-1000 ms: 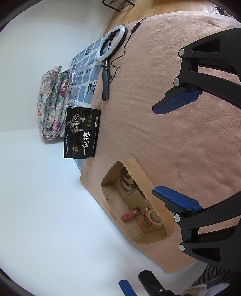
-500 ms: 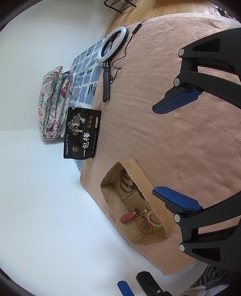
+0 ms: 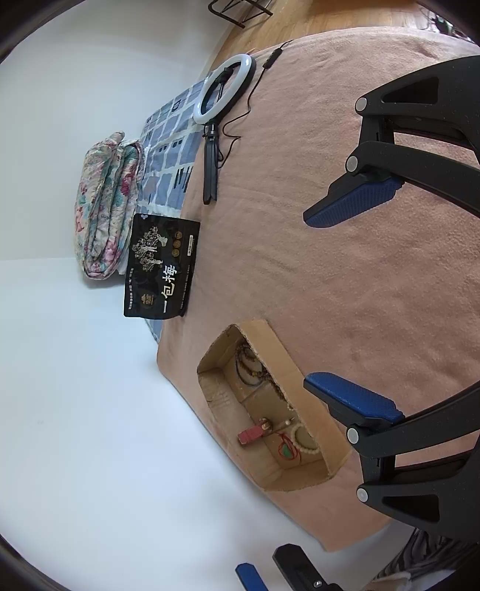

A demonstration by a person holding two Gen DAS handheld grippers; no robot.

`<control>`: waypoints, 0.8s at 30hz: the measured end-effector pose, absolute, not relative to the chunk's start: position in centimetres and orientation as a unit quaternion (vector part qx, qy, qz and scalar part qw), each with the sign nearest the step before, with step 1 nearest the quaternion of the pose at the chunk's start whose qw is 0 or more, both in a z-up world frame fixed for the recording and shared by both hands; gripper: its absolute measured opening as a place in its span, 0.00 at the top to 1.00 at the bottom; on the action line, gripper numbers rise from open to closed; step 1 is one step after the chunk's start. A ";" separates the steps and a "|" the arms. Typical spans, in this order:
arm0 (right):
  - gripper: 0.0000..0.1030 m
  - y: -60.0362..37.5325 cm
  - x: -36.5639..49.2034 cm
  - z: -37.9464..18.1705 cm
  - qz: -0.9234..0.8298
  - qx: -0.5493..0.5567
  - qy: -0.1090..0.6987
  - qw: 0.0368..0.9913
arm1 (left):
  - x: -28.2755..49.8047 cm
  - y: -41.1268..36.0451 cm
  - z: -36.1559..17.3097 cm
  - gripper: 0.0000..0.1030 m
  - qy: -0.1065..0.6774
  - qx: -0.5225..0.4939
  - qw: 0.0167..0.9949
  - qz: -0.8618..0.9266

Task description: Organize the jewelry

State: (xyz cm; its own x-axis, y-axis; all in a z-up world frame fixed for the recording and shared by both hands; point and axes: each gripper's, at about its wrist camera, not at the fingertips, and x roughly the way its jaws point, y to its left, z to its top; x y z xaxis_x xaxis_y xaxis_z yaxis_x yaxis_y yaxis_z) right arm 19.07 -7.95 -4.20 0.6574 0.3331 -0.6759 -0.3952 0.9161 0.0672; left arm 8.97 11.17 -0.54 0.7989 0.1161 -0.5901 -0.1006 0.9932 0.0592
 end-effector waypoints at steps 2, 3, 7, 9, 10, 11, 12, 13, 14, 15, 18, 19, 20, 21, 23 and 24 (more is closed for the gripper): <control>0.22 -7.9 19.1 -4.2 0.200 -0.044 0.362 0.909 | 9.0 11.2 -0.5 0.01 0.312 0.014 0.948 0.056; 0.22 -7.9 19.0 -4.3 0.200 -0.043 0.362 0.909 | 9.0 11.2 -0.5 0.01 0.312 0.015 0.948 0.057; 0.22 -7.9 19.0 -4.3 0.200 -0.043 0.362 0.909 | 9.0 11.4 -0.6 0.01 0.311 0.019 0.948 0.062; 0.22 -8.0 19.0 -4.3 0.200 -0.043 0.362 0.909 | 9.0 11.4 -0.6 0.01 0.311 0.019 0.948 0.063; 0.22 -7.9 19.1 -4.2 0.200 -0.043 0.362 0.909 | 9.1 11.5 -0.6 0.01 0.311 0.018 0.948 0.063; 0.22 -7.9 19.0 -4.3 0.200 -0.044 0.363 0.909 | 9.0 11.5 -0.6 0.01 0.311 0.018 0.948 0.063; 0.22 -7.9 19.1 -4.2 0.200 -0.044 0.363 0.909 | 9.1 11.5 -0.6 0.01 0.311 0.018 0.948 0.062; 0.22 -7.8 19.1 -4.2 0.199 -0.044 0.363 0.909 | 9.1 11.5 -0.6 0.01 0.311 0.018 0.948 0.062; 0.22 -7.9 19.0 -4.2 0.199 -0.044 0.363 0.909 | 9.0 11.5 -0.6 0.01 0.311 0.018 0.948 0.062; 0.22 -7.8 19.1 -4.2 0.199 -0.044 0.363 0.909 | 9.1 11.5 -0.6 0.01 0.311 0.019 0.948 0.062; 0.22 -7.9 19.0 -4.2 0.199 -0.045 0.363 0.909 | 9.1 11.5 -0.6 0.01 0.311 0.018 0.948 0.063; 0.22 -7.9 19.0 -4.3 0.198 -0.045 0.363 0.909 | 9.1 11.5 -0.6 0.01 0.311 0.018 0.948 0.062; 0.22 -8.0 19.0 -4.3 0.199 -0.044 0.363 0.909 | 9.1 11.5 -0.6 0.01 0.311 0.018 0.948 0.063; 0.22 -8.0 19.0 -4.3 0.199 -0.044 0.363 0.909 | 9.1 11.5 -0.6 0.01 0.311 0.018 0.948 0.063; 0.22 -8.0 19.0 -4.3 0.199 -0.045 0.363 0.909 | 9.1 11.6 -0.6 0.01 0.310 0.018 0.948 0.065; 0.22 -7.9 19.1 -4.2 0.199 -0.045 0.363 0.909 | 9.1 11.7 -0.6 0.01 0.310 0.018 0.948 0.066</control>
State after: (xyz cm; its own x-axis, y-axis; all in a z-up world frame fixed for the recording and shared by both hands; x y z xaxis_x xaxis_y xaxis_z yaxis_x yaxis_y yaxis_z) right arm 19.05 -7.89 -4.24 0.6568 0.3296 -0.6782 -0.3952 0.9164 0.0626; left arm 9.07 11.71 -0.58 0.7988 0.1368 -0.5859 -0.1148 0.9906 0.0748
